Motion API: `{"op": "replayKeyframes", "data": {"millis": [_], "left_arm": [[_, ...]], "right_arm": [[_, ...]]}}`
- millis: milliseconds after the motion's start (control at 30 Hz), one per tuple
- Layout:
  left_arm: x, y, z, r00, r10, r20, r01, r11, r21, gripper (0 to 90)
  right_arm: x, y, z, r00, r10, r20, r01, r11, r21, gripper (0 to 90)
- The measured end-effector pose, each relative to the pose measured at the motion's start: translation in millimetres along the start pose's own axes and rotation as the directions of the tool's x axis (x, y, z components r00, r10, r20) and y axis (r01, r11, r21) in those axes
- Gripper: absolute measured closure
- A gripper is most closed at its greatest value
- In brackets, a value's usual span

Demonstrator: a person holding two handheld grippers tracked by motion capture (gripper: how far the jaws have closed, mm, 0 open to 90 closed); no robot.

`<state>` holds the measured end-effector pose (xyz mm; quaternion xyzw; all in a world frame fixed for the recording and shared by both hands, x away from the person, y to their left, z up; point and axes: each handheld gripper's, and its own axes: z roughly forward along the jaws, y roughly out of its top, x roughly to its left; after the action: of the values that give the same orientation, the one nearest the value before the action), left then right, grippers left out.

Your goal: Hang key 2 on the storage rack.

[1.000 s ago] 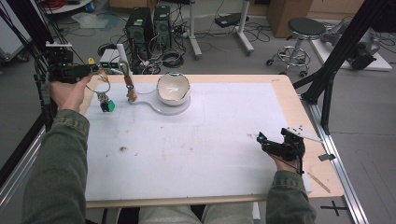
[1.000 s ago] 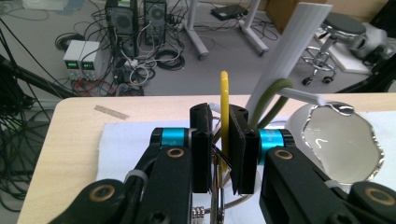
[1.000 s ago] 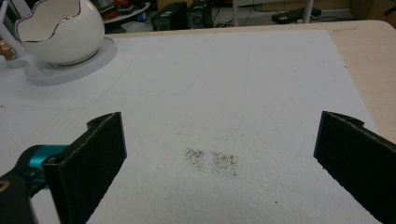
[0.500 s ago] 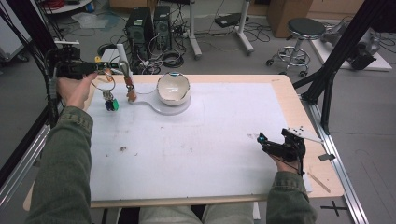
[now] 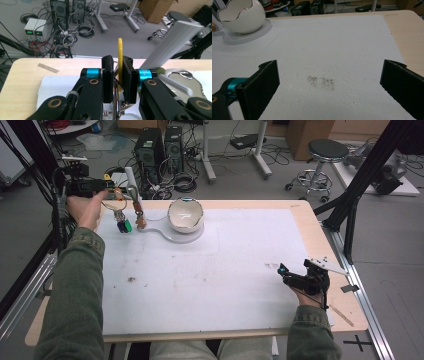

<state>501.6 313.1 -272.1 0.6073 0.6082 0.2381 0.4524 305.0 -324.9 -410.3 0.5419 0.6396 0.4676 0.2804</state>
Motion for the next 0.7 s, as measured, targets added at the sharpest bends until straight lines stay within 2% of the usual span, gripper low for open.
{"op": "replayKeyframes", "data": {"millis": [267,433,500,567,700], "left_arm": [[5.2,-3.2,15.5,0.9996,-0.013,0.027,0.012,0.9998,0.012,80.5],[10.5,-3.0,23.0,0.9988,-0.035,0.035,0.035,0.9994,-0.005,80.5],[10.0,-1.1,27.1,0.9994,-0.022,0.028,0.022,0.9997,0.009,80.5],[9.1,0.5,30.5,0.9988,-0.027,0.042,0.028,0.9995,-0.015,80.5],[7.3,7.0,36.3,0.9989,-0.001,0.047,0.001,1.0000,-0.009,80.5]], "right_arm": [[-0.9,-2.0,0.0,0.9999,0.012,0.003,-0.012,1.000,0.003,1.5],[-2.1,-3.4,0.4,0.9999,0.017,0.001,-0.017,1.000,0.009,1.5],[-3.4,-3.7,0.0,0.9999,0.011,0.003,-0.011,1.000,0.008,1.5],[-3.8,-4.0,-1.3,0.9998,0.020,0.007,-0.020,1.000,0.009,1.5],[-5.3,-4.6,-2.6,0.9998,0.015,0.013,-0.015,1.000,0.008,1.5]]}}
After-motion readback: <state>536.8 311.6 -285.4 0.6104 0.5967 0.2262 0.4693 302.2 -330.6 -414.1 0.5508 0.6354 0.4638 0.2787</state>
